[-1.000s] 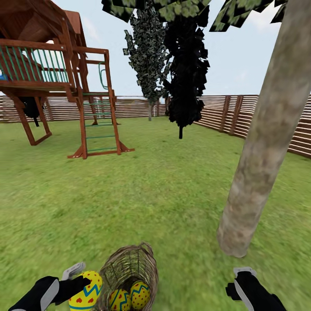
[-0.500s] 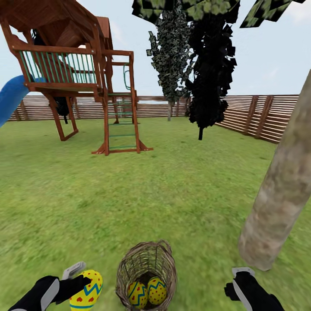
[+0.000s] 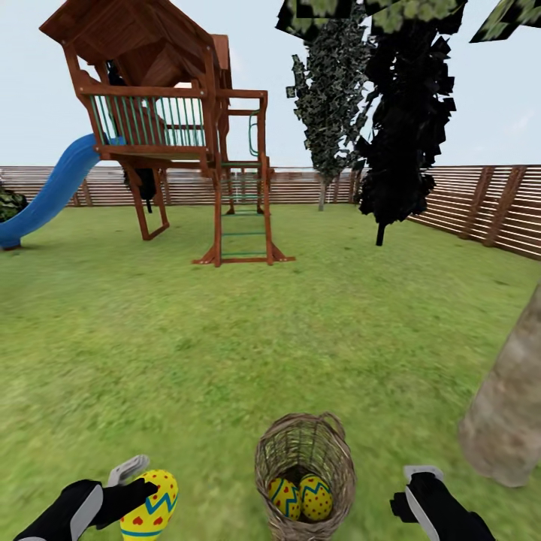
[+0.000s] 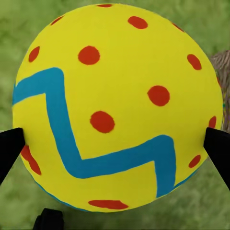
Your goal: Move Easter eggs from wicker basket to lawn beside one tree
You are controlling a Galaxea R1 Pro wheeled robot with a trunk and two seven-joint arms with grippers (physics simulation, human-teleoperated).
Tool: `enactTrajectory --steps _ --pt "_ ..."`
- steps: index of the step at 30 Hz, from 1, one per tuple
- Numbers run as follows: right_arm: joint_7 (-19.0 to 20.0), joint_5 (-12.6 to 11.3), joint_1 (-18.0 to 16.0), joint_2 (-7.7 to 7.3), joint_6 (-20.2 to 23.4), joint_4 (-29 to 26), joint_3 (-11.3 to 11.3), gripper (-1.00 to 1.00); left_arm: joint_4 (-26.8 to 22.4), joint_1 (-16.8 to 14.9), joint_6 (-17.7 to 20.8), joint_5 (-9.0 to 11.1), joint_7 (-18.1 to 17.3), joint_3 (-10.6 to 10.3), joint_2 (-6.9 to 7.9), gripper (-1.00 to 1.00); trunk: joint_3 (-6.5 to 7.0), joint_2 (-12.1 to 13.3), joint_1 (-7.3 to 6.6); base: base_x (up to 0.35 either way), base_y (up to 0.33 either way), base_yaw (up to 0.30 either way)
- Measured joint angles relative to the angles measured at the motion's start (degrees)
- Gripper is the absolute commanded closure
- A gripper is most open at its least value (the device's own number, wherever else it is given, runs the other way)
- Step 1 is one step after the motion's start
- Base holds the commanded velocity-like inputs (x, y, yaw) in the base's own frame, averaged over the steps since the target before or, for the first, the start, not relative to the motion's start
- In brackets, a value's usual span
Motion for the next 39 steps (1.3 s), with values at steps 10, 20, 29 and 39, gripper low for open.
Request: enactTrajectory --steps 10,20,29,39 --pt "0.01 0.0 0.0 0.0 0.0 -0.09 0.0 -1.0 0.0 0.0 0.0 0.03 0.0 0.05 0.07 1.0 0.0 0.0 -0.02 0.109 0.325 0.0" --pt "0.26 -0.05 0.0 0.0 -0.12 -0.06 -0.01 -1.0 0.01 0.0 -0.01 0.03 -0.01 0.22 0.16 1.0 0.0 0.0 -0.03 0.222 0.257 0.0" --pt "0.27 0.01 0.0 0.05 0.0 0.17 0.05 -1.0 0.09 0.0 0.0 0.04 -0.01 0.14 0.16 1.0 0.0 0.0 0.0 0.044 0.171 0.0" --pt "0.02 -0.02 0.0 0.03 -0.03 0.16 0.0 -1.0 0.19 0.0 -0.03 0.04 -0.01 0.1 0.07 1.0 0.0 -0.01 -0.03 0.226 0.235 0.0"
